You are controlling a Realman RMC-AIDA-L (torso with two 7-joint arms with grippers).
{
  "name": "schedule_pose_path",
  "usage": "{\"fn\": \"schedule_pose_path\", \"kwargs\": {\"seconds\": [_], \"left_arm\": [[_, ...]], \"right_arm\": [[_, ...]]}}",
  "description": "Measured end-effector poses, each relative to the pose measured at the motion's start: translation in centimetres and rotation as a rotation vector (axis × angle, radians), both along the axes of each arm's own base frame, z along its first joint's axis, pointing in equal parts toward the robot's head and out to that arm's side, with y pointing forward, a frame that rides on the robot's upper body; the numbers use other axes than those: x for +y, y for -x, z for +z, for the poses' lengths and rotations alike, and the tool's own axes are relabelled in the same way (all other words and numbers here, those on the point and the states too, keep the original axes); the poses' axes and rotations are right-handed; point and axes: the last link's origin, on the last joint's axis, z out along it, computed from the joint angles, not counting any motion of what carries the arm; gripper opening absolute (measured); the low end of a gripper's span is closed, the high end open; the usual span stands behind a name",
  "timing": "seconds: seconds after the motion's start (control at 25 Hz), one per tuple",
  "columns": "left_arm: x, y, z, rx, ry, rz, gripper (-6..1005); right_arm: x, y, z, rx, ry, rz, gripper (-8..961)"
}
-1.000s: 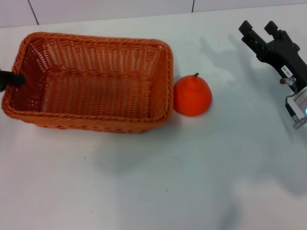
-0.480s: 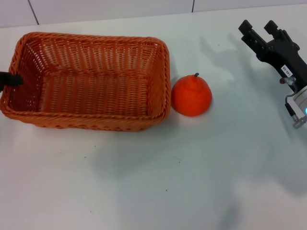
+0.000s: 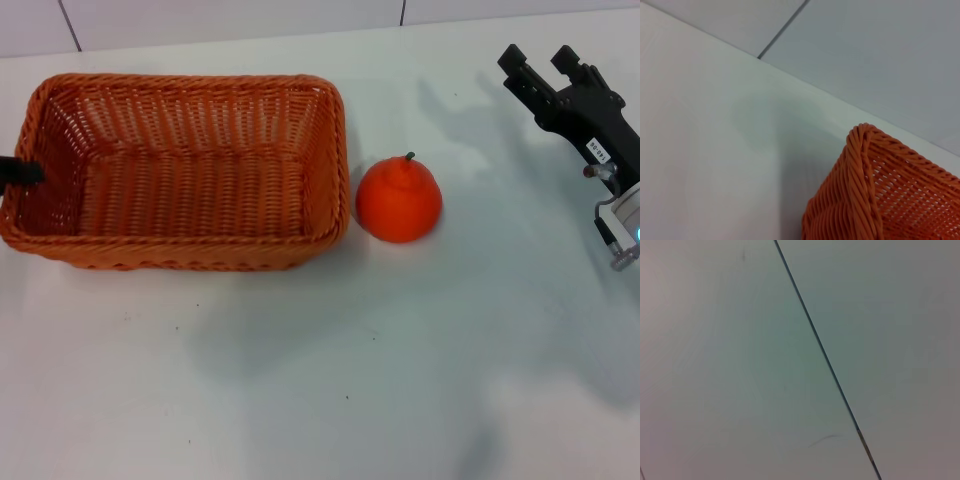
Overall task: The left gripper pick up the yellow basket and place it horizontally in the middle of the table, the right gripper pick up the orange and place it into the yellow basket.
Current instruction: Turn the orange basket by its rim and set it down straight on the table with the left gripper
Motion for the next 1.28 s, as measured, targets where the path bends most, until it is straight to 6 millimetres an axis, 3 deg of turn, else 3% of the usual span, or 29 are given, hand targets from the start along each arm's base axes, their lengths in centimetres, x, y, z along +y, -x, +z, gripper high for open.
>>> {"fn": "schedule_pose_path", "kwargs": {"seconds": [0.44,1.16,1.28], "left_arm": [[-0.2,0.4,-0.1,0.009,-0.017,0.014,183],[0.3,-0.9,0.8,0.049,-0.058,-0.053,186],[0.3,-1.0,0.8,0.055,-0.066,-0.058,295]], "right_arm": [[0.1,0.2,-0.1,-0.002,0.005,0.006,948],[0.2,0.2,-0.1,-0.004,0.008,0.007,947],[0.2,0.2,-0.1,-0.004,0.008,0.006,947]]}}
